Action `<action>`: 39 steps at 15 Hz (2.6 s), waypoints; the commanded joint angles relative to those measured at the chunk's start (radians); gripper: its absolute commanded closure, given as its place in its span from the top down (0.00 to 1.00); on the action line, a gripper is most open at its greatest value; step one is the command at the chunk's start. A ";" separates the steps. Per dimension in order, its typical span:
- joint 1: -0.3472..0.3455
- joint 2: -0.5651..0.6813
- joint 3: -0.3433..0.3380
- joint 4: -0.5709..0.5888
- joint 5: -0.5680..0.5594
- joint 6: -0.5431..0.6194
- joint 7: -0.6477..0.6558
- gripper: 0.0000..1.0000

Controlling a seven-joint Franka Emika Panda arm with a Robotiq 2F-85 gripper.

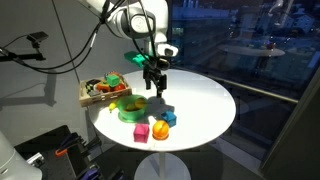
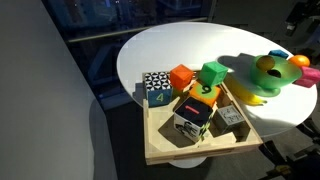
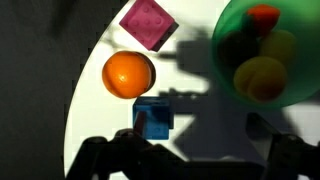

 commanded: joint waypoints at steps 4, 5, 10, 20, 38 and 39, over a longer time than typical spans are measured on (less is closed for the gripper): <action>-0.021 0.053 -0.024 -0.009 -0.108 0.073 -0.012 1.00; -0.020 0.059 -0.028 -0.010 -0.120 0.077 -0.011 1.00; -0.016 0.074 -0.026 -0.006 -0.108 0.067 -0.001 1.00; -0.022 0.083 -0.035 -0.029 -0.113 0.113 0.008 1.00; -0.071 0.115 -0.066 -0.116 -0.076 0.247 -0.033 1.00; -0.073 0.120 -0.066 -0.121 -0.074 0.262 -0.035 1.00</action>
